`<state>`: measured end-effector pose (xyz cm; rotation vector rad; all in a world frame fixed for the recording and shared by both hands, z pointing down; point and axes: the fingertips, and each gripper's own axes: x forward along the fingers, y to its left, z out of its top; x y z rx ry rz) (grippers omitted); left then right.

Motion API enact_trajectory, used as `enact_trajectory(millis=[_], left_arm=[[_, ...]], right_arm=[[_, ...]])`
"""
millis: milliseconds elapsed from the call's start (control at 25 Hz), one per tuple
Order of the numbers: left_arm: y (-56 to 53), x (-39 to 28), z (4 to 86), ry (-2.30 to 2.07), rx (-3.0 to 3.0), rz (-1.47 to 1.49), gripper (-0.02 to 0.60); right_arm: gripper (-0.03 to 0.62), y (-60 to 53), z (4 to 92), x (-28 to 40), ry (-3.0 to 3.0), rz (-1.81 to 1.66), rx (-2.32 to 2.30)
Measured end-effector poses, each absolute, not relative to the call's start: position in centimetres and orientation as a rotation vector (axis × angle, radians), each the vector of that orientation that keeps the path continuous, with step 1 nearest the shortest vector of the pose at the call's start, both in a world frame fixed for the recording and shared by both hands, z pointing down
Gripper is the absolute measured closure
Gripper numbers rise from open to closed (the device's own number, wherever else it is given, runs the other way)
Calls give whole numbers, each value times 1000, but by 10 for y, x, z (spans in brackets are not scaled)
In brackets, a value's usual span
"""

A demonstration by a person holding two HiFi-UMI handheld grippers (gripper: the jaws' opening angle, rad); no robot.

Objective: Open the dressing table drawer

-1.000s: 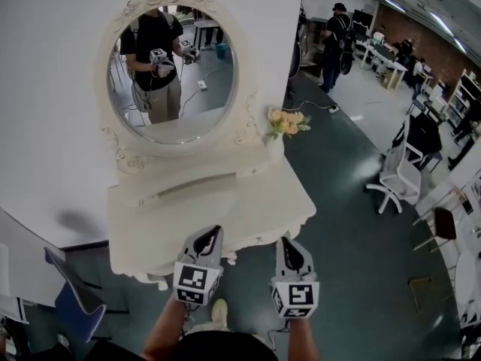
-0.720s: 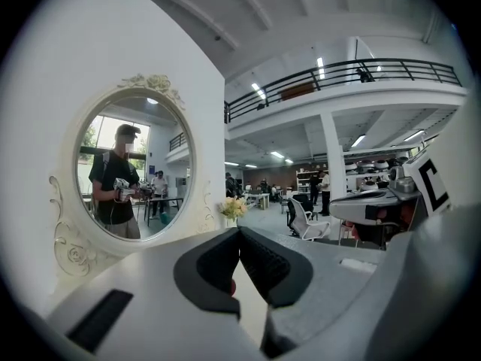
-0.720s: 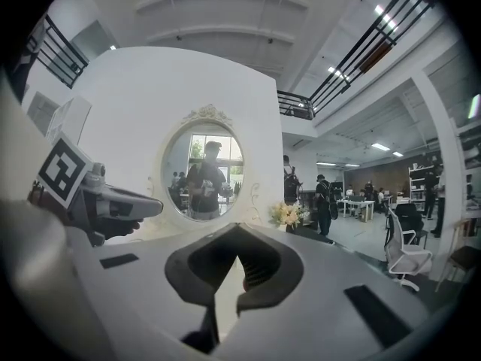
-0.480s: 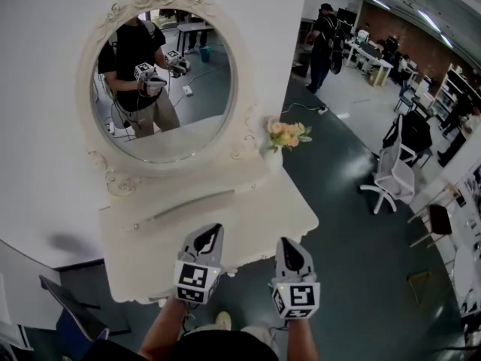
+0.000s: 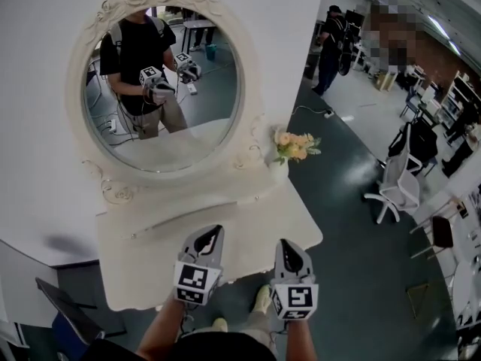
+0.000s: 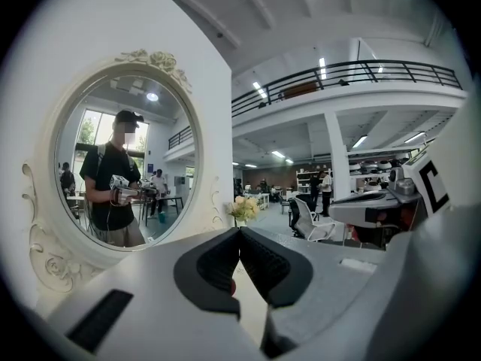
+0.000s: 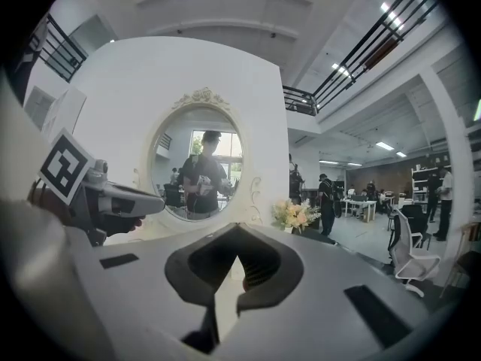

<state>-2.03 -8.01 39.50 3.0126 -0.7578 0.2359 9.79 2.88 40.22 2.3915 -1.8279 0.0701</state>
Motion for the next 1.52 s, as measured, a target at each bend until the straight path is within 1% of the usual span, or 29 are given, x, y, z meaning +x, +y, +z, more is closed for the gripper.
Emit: enact_trajectory(millis=[400, 720, 1120, 1520], left_arm=[[-138, 22, 407, -962, 2923, 255, 578], [-167, 48, 445, -1097, 2807, 337, 578], [-181, 67, 495, -1181, 2675, 414, 578], [-195, 67, 550, -1251, 2575, 476, 578]], right_arm=[[595, -52, 411, 157, -1984, 88, 2254], [595, -101, 452, 196, -2090, 186, 2131], [595, -133, 512, 221, -2163, 328, 1995], [595, -155, 575, 230, -2166, 466, 1911]])
